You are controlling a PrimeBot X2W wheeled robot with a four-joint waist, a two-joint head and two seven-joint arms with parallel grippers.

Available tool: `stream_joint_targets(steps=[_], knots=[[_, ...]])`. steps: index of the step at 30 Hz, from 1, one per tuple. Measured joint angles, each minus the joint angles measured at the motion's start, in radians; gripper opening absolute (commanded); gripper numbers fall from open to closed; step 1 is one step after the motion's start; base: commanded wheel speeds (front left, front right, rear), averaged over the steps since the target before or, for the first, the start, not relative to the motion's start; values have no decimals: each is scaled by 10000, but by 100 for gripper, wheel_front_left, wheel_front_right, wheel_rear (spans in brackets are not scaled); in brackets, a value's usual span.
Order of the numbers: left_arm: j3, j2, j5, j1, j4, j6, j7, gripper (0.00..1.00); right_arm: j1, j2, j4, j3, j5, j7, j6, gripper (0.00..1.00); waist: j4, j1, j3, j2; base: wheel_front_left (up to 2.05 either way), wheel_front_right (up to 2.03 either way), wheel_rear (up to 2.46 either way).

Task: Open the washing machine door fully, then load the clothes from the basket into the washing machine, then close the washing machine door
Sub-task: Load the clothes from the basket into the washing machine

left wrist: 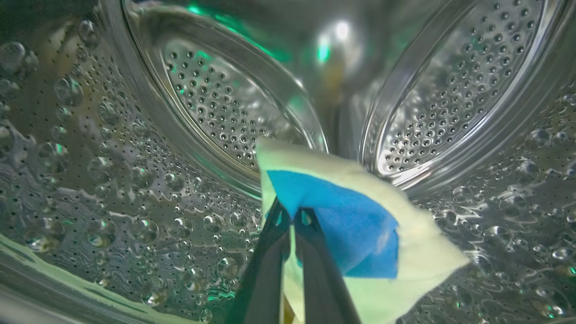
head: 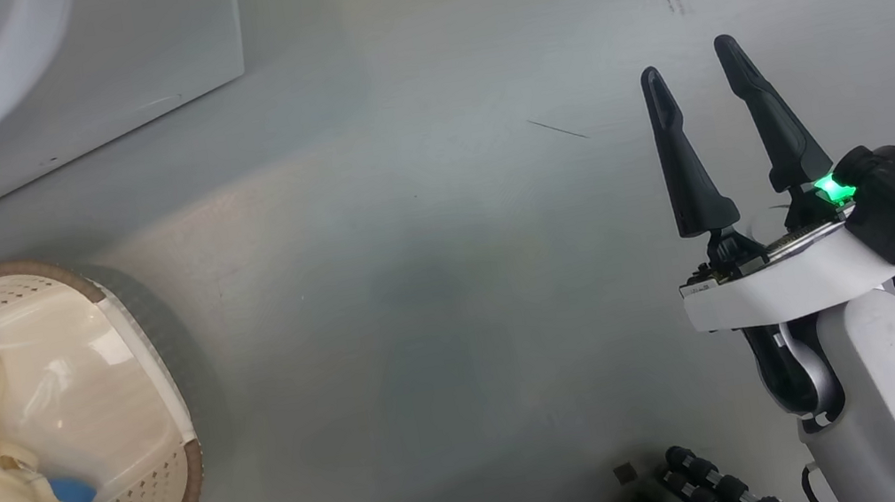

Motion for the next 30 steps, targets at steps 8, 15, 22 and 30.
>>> stream_joint_targets(steps=[8,15,22,30], knots=[[-35,-173,27,-108,696,-29,-723,100,-73,2,4,0,-2,0,-2,100,-20,0,34,0,0,0,0],[-100,-366,8,-106,1093,-86,-1072,100,-192,2,19,-35,-2,0,-6,100,42,-1,-10,0,0,0,0],[-353,-564,15,-77,1290,-201,-1509,100,-192,0,38,-190,-4,0,-92,100,169,-1,-122,0,0,0,0],[-387,-1081,17,662,1277,-242,-2259,100,-189,0,105,-359,-38,0,-94,100,446,-1,-413,0,0,0,0]])
